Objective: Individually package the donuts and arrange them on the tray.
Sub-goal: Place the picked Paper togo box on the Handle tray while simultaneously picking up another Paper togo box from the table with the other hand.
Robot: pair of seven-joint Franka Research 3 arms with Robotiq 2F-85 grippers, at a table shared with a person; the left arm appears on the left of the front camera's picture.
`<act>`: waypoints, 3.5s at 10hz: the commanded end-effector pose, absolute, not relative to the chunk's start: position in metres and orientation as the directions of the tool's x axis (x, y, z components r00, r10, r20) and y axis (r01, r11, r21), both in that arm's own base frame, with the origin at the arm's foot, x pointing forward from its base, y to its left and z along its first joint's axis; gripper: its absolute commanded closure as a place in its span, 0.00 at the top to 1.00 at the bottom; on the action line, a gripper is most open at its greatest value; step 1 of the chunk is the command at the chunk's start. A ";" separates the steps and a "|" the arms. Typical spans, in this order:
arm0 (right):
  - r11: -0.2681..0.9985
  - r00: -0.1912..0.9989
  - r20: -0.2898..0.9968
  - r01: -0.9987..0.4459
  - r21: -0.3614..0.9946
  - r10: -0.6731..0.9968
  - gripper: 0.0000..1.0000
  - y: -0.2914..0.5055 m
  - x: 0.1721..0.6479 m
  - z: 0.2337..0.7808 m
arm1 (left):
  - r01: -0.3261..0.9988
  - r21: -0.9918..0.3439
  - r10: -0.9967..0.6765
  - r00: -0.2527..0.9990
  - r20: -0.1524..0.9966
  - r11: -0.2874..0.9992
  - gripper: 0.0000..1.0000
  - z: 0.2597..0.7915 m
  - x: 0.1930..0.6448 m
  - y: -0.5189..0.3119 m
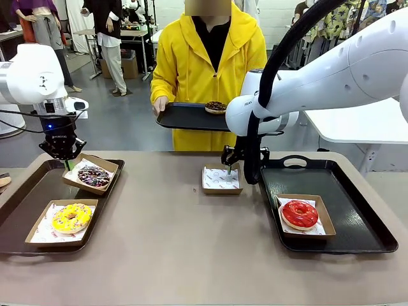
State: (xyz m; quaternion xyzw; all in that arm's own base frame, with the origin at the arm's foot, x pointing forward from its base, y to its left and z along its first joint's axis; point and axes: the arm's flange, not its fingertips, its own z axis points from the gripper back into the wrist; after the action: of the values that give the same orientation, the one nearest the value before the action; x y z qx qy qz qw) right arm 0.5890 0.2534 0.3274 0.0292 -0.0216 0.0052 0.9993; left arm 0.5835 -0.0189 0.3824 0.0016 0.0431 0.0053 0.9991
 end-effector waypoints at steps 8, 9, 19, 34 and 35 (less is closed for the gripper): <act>0.996 0.998 0.039 0.041 0.076 -0.044 1.00 0.250 0.584 0.320 | -0.026 0.052 0.027 1.000 -0.009 0.998 0.01 0.381 0.584 -0.031; 0.996 0.998 0.039 0.043 0.078 -0.046 1.00 0.250 0.584 0.320 | -0.028 0.056 0.027 0.999 0.016 0.998 0.01 0.379 0.579 -0.032; 0.995 0.998 0.022 0.052 0.091 -0.054 0.13 0.250 0.588 0.318 | 0.003 0.044 -0.003 1.000 0.013 0.999 1.00 0.383 0.574 -0.037; 0.996 1.000 -0.017 0.018 0.090 -0.017 0.00 0.258 0.615 0.436 | 0.079 -0.672 -0.131 0.991 -0.028 0.736 1.00 0.445 0.475 0.064; 0.996 0.999 -0.004 0.041 0.085 -0.040 0.00 0.259 0.624 0.458 | 0.071 -0.768 -0.122 0.992 -0.010 0.637 1.00 0.443 0.468 0.083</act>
State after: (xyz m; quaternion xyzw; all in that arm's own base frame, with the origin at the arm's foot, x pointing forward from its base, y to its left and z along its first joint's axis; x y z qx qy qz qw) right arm 0.6078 0.2560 0.4470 0.0394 -0.0037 -0.0129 0.9991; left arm 0.4719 0.0662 0.4540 -0.3681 0.0216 -0.0553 0.9279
